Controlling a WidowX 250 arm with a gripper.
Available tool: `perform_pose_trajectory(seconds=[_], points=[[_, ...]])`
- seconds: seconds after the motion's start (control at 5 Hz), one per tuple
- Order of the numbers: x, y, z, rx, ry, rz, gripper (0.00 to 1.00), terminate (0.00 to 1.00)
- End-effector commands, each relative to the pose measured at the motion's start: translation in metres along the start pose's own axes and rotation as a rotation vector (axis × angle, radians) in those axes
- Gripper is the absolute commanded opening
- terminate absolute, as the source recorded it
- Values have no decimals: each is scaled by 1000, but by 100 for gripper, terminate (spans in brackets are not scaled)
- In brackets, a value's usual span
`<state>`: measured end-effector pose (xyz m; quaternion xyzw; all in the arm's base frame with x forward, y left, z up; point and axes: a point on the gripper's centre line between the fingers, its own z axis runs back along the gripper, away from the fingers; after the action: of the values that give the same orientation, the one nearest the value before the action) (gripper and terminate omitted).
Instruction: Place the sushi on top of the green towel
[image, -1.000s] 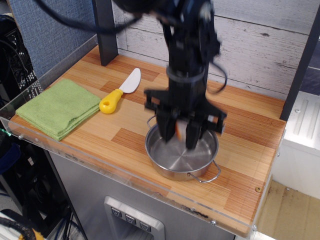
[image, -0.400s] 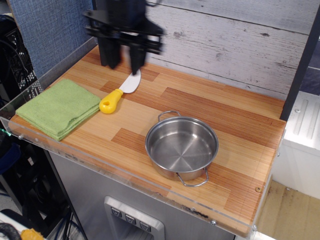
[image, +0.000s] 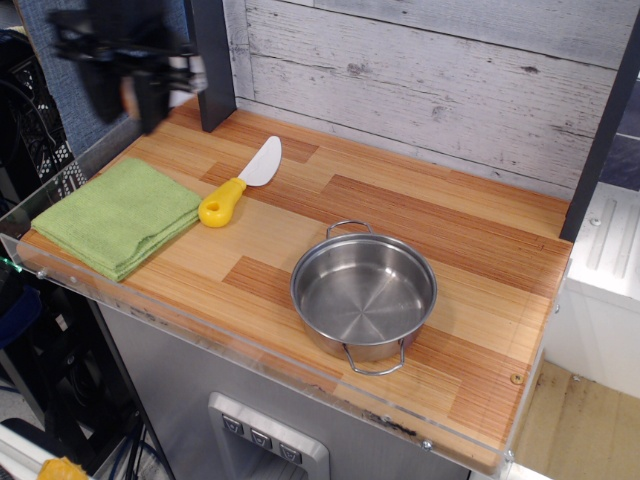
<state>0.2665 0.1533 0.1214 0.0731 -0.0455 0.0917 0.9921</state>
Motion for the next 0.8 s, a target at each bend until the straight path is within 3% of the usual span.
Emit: perform_pose_trajectory(seconds=[0.0, 0.2, 0.6], points=[[-18, 23, -4, 18, 0, 18, 0, 0], [-25, 33, -30, -2, 63, 39, 0, 0], [-33, 55, -60, -7, 156, 94, 0, 0]])
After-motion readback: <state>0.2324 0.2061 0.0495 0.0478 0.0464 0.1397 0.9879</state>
